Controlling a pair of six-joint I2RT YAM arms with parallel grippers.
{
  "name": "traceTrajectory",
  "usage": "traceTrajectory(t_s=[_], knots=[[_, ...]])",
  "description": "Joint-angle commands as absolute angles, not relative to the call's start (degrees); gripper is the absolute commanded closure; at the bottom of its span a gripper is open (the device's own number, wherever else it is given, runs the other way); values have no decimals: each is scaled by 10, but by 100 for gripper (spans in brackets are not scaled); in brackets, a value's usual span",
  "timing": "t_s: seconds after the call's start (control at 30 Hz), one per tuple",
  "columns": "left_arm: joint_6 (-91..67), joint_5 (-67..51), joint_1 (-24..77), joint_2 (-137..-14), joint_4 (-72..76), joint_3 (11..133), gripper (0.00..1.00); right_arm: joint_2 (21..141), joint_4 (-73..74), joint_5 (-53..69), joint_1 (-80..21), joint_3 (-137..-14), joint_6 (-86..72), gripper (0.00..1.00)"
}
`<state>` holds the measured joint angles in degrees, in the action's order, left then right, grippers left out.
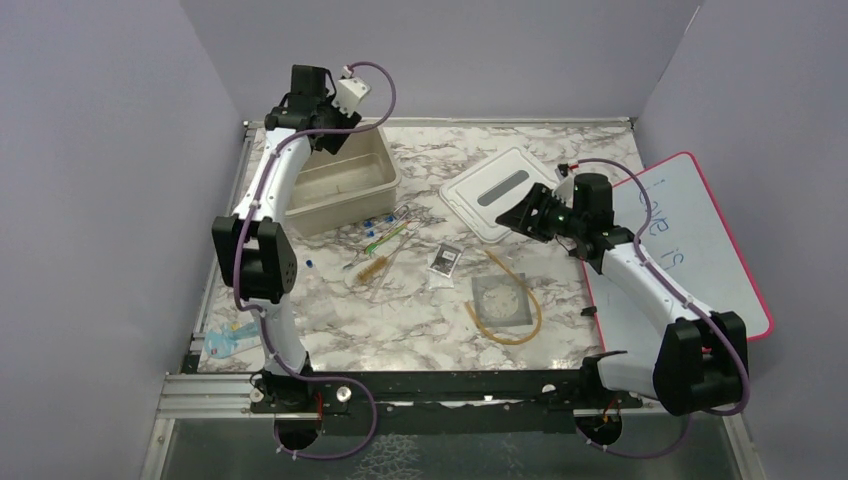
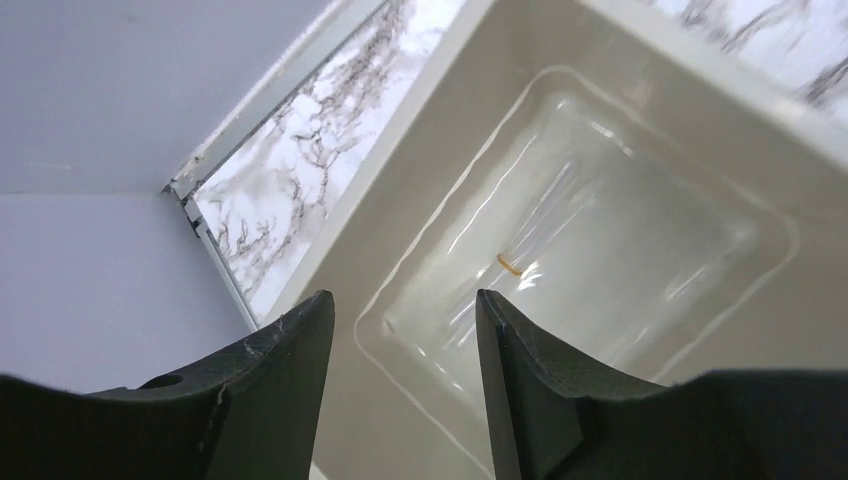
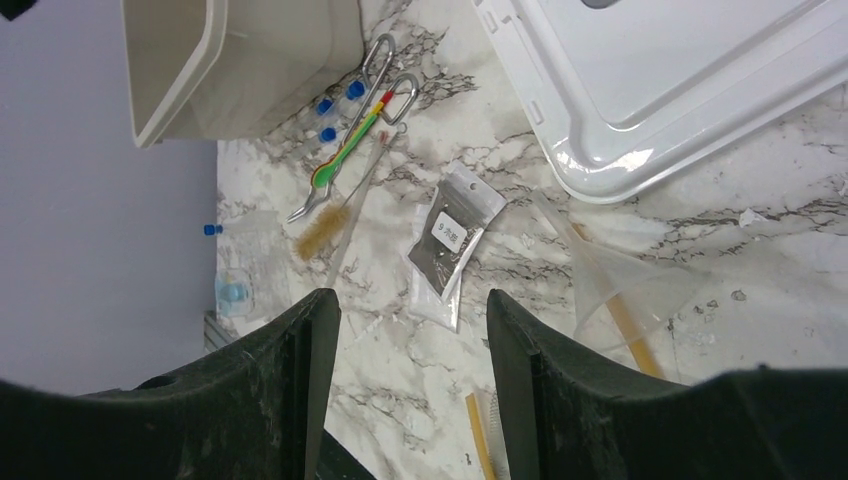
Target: Organize the chemistry lab equipment
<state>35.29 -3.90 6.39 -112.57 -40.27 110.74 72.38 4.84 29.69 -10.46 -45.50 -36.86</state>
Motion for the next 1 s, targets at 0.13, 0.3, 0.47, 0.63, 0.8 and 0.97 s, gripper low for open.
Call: traceTrajectory(t_s=[0.13, 0.3, 0.47, 0.63, 0.8, 0.97], knots=[[109, -90, 74, -1000, -346, 1043, 40, 707, 83, 264, -109, -449, -366, 40], [40, -192, 91, -913, -290, 954, 38, 677, 59, 262, -108, -415, -370, 40], [59, -243, 164, -829, -274, 848, 33, 666, 49, 280, -109, -394, -375, 40], [108, -228, 271, -767, -275, 722, 29, 648, 38, 278, -108, -370, -380, 39], [103, -155, 317, -791, -276, 662, 42, 648, 30, 279, -109, -361, -380, 39], [95, -49, 345, -885, -290, 667, 54, 655, 15, 284, -108, -350, -385, 39]])
